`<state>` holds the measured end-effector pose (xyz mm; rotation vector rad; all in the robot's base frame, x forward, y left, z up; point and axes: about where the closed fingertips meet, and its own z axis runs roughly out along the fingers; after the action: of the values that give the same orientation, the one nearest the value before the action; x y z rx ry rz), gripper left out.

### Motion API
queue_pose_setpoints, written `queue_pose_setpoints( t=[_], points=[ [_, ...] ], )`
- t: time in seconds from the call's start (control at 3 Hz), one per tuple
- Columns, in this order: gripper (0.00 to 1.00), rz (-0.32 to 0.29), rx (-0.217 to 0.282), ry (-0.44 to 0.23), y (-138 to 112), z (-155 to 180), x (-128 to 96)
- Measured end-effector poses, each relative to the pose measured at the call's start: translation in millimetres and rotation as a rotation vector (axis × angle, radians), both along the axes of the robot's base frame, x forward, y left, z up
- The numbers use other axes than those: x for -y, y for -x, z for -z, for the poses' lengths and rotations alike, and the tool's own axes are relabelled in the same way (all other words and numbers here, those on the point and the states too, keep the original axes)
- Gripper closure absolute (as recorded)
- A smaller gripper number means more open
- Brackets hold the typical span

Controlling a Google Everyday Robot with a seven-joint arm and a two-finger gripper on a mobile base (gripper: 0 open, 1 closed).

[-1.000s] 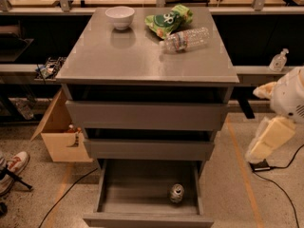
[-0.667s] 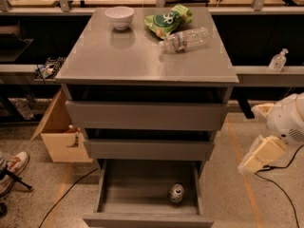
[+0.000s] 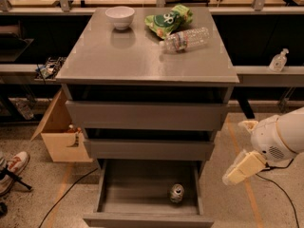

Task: Pick 7up can from bottom drawer and place on counter

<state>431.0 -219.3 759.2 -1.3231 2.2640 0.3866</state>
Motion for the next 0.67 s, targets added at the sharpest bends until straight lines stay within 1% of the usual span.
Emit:
queue_pose_setpoints(
  t=[0.33, 0.67],
  points=[
    [0.0, 0.009, -0.012, -0.062, 1.5, 16.9, -3.0],
    [0.0, 0.043, -0.049, -0.185, 5.3, 68.4, -18.4]
  ],
)
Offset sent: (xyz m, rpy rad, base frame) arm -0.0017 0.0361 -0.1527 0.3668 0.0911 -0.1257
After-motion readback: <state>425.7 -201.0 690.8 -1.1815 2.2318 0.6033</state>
